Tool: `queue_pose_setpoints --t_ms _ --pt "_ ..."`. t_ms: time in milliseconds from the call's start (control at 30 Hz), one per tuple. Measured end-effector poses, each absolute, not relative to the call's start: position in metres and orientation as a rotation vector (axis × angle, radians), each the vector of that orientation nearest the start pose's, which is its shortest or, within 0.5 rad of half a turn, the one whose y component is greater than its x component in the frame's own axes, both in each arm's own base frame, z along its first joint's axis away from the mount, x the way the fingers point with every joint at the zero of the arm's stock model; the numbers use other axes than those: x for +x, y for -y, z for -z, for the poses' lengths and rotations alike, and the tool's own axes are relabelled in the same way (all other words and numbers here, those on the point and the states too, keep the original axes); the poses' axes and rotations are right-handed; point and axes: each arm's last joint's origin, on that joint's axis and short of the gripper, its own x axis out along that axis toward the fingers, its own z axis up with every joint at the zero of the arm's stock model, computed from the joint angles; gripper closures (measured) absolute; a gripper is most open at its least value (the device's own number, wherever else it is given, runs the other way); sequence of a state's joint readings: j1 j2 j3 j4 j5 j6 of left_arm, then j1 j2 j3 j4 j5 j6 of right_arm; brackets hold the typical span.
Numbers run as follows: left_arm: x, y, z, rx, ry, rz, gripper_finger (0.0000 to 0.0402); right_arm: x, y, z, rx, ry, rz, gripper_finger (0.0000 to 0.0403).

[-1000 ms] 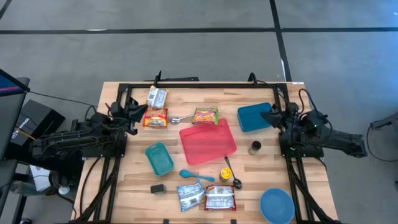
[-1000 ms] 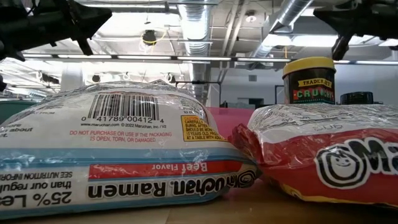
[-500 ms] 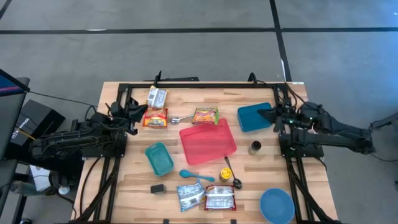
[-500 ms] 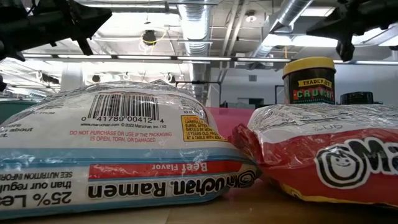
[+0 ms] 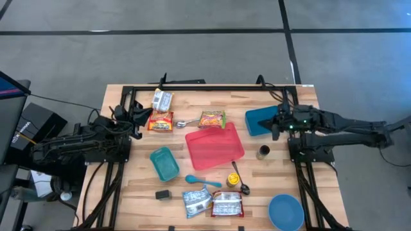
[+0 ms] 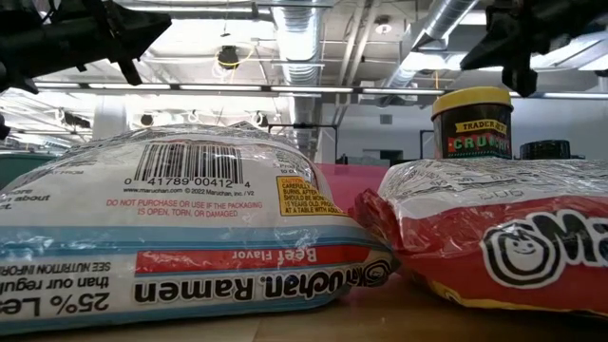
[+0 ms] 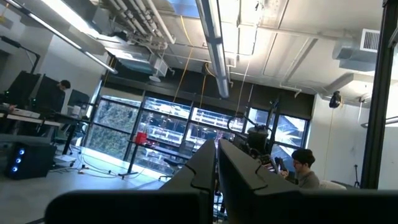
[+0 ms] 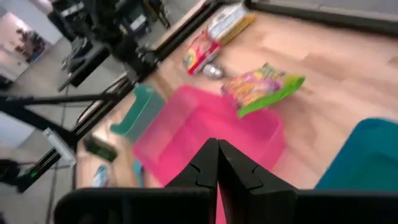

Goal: Pick & Place Food Item
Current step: Put the green seasoning bottle into the blue bin

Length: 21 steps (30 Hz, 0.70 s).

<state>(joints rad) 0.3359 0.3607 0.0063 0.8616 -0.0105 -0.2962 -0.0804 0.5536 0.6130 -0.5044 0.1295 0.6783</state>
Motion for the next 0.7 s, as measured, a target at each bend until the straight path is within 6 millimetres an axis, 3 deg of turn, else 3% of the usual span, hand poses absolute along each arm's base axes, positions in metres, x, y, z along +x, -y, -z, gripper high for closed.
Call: queue_pose_setpoints --t_ms 300,700 --pt "0.102 -0.036 -0.215 -0.205 0.547 -0.262 0.0389 0.14 -0.011 -0.277 0.701 -0.562 0.305 0.0403" --pt "0.102 -0.036 -0.214 -0.206 0.541 -0.263 0.0389 0.148 -0.046 -0.277 0.678 -0.856 0.419 0.0403"
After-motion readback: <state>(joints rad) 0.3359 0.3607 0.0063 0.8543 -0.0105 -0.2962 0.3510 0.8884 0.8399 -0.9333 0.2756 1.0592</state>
